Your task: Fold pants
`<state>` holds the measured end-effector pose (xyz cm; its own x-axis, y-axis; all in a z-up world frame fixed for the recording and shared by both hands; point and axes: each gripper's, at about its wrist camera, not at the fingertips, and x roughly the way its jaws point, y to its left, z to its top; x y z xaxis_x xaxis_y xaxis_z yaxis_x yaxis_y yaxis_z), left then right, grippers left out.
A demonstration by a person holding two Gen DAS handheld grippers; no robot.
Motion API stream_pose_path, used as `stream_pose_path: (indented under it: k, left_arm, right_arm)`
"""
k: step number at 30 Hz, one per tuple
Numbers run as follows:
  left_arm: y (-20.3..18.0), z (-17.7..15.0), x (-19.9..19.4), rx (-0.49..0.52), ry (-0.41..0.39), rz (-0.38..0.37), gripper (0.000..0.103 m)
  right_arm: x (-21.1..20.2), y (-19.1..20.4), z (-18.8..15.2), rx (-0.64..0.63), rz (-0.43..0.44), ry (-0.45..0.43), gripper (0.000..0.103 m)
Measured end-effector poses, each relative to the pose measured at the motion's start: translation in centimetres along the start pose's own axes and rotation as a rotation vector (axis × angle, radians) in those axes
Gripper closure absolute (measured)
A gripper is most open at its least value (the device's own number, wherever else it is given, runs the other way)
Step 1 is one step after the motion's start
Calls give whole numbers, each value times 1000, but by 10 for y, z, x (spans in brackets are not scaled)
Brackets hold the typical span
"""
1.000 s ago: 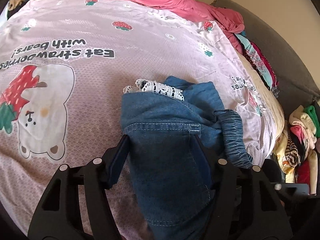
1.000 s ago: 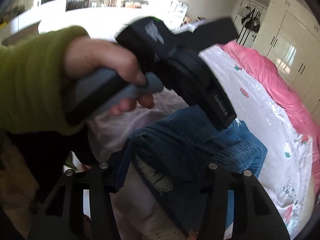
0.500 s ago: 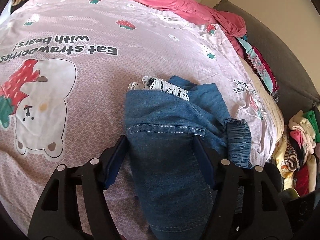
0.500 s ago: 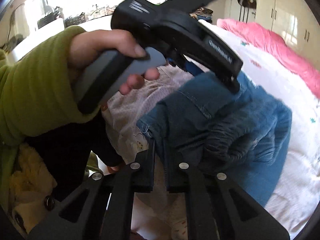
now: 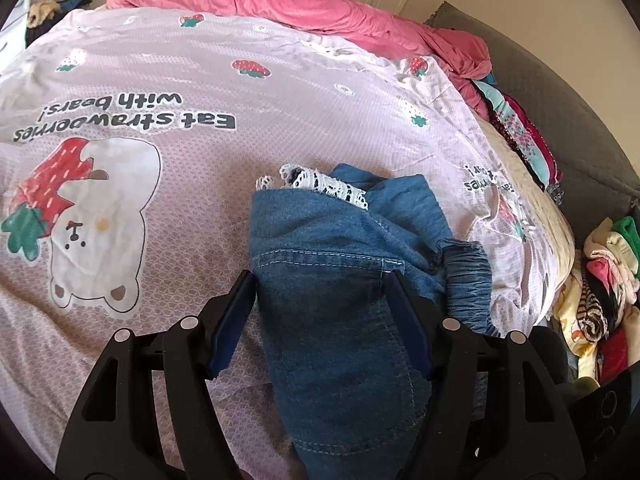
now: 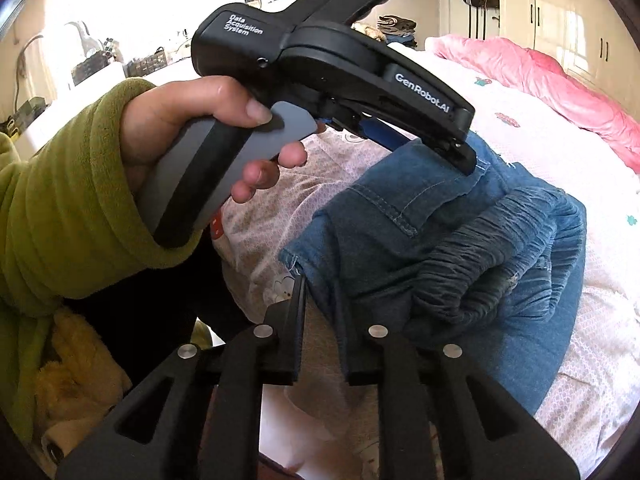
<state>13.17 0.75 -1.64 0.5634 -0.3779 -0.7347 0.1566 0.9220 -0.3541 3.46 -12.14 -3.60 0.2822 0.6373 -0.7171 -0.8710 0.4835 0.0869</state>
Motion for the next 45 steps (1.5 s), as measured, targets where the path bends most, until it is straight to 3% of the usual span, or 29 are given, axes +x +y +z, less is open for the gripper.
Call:
stream_pose_path:
  k: [12, 21, 25, 28, 31, 35, 45]
  left_arm:
    - [-9, -4, -15, 19, -23, 4, 41]
    - [-22, -7, -31, 47, -50, 13, 38]
    - [-28, -9, -41, 63, -68, 17, 36]
    - [-31, -10, -49, 73, -81, 18, 34]
    - [-34, -11, -56, 81, -97, 23, 29]
    - [-36, -15, -66, 83, -116, 21, 22]
    - [-27, -24, -67, 59, -105, 23, 17]
  right_arm:
    - [-23, -4, 2, 56, 31, -62, 77]
    - [-50, -16, 3, 111, -19, -126, 64]
    - [-65, -22, 3, 125, -61, -154, 61]
    - [-77, -28, 2, 150, -99, -181, 48]
    - [-84, -33, 1, 174, -129, -197, 47]
    - [-94, -44, 0, 214, -193, -208, 37]
    - [-107, -83, -7, 396, -289, -190, 36]
